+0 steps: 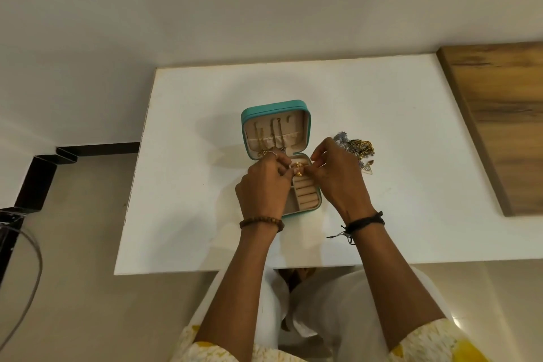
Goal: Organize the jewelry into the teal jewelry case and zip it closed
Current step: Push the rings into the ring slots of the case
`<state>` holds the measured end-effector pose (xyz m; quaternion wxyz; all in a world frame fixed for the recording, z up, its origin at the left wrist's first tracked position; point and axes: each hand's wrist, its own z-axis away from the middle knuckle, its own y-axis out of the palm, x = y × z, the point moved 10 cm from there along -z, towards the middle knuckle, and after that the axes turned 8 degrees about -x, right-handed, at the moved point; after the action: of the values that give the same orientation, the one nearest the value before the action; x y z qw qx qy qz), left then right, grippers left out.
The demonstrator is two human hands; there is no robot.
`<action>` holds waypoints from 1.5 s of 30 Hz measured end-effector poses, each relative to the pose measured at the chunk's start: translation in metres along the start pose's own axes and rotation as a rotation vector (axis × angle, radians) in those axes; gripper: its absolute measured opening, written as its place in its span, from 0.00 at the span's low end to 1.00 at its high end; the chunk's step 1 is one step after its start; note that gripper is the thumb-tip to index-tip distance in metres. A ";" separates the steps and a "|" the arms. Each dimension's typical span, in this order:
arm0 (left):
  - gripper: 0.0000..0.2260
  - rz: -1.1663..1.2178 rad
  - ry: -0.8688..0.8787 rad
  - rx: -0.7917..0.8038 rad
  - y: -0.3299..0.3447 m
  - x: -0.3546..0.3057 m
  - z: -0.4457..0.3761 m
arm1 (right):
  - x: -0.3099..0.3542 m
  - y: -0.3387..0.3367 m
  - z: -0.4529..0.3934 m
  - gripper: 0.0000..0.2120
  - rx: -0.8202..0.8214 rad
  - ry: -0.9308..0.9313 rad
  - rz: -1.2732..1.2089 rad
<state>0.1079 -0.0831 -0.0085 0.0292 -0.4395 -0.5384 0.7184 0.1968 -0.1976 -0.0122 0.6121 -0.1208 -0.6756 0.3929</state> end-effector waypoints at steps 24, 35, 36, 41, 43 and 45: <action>0.09 0.070 0.357 -0.021 0.037 -0.088 0.022 | -0.052 -0.072 -0.004 0.03 -0.245 0.124 -0.048; 0.16 -0.196 0.474 0.040 0.069 -0.083 0.026 | -0.073 -0.062 -0.021 0.17 -0.158 0.206 0.024; 0.16 -0.205 0.471 0.053 0.071 -0.082 0.026 | -0.070 -0.061 -0.022 0.15 -0.154 0.195 0.039; 0.13 -0.301 0.479 -0.142 0.055 -0.083 0.023 | -0.068 -0.061 -0.022 0.07 -0.146 0.209 -0.058; 0.12 -0.346 0.463 -0.213 0.047 -0.083 0.021 | -0.069 -0.063 -0.021 0.06 -0.131 0.222 -0.101; 0.11 -0.401 0.474 -0.266 0.045 -0.084 0.021 | -0.074 -0.067 -0.020 0.05 -0.141 0.234 -0.117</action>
<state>0.1650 -0.1610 0.0068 0.2367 -0.4797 -0.6814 0.4996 0.2526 -0.2815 -0.0219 0.6985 -0.1688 -0.6313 0.2915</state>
